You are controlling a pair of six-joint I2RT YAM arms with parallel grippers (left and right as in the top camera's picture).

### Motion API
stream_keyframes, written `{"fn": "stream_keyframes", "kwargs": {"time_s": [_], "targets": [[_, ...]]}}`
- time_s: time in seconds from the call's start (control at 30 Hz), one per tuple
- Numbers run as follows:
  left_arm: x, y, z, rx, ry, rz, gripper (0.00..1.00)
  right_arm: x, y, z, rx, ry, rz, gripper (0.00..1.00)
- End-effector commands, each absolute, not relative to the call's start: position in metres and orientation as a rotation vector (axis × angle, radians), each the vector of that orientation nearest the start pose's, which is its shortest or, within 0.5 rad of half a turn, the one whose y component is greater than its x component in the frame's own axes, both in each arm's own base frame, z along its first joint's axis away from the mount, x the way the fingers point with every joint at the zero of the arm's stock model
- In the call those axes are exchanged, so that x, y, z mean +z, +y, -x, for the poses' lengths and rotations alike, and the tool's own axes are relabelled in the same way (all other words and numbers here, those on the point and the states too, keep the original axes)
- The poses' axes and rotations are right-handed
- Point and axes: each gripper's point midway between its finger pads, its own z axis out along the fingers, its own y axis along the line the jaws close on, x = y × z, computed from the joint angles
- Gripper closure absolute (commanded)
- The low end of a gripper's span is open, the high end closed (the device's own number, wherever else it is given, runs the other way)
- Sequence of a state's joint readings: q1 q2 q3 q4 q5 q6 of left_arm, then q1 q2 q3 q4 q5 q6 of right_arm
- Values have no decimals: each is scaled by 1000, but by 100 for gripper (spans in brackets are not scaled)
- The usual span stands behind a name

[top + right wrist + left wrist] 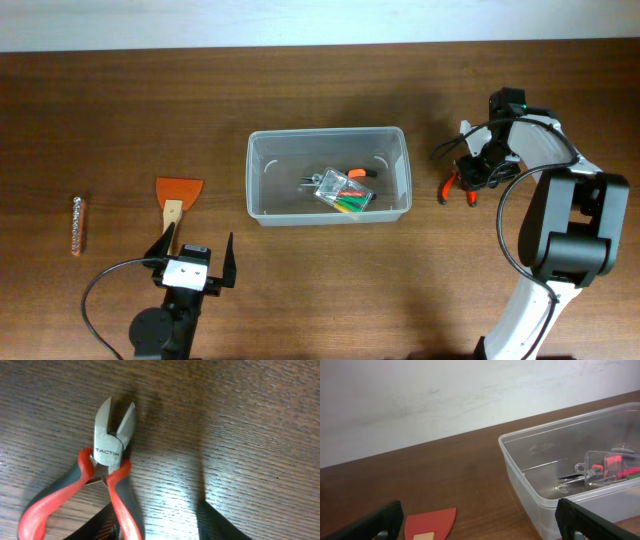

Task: Pack container
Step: 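Lower the right gripper onto the cutters and close on the handles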

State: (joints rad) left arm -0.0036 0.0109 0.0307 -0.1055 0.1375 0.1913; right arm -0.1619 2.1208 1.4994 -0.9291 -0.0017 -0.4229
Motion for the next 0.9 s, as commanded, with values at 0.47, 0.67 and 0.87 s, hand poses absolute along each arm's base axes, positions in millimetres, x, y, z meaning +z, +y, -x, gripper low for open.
{"fn": "stream_keyframes", "kwargs": {"time_s": [0.47,0.67,0.87], "targets": [[159,-24,-243,39,1634,-274,1,-10,-57,-387,42,3113,396,73],[159,-24,-243,39,1634,-274,1,-10,-57,-388,41,3111,396,78],[159,-24,-243,39,1634,-274,1,-10,-57,-388,41,3109,396,82]]}}
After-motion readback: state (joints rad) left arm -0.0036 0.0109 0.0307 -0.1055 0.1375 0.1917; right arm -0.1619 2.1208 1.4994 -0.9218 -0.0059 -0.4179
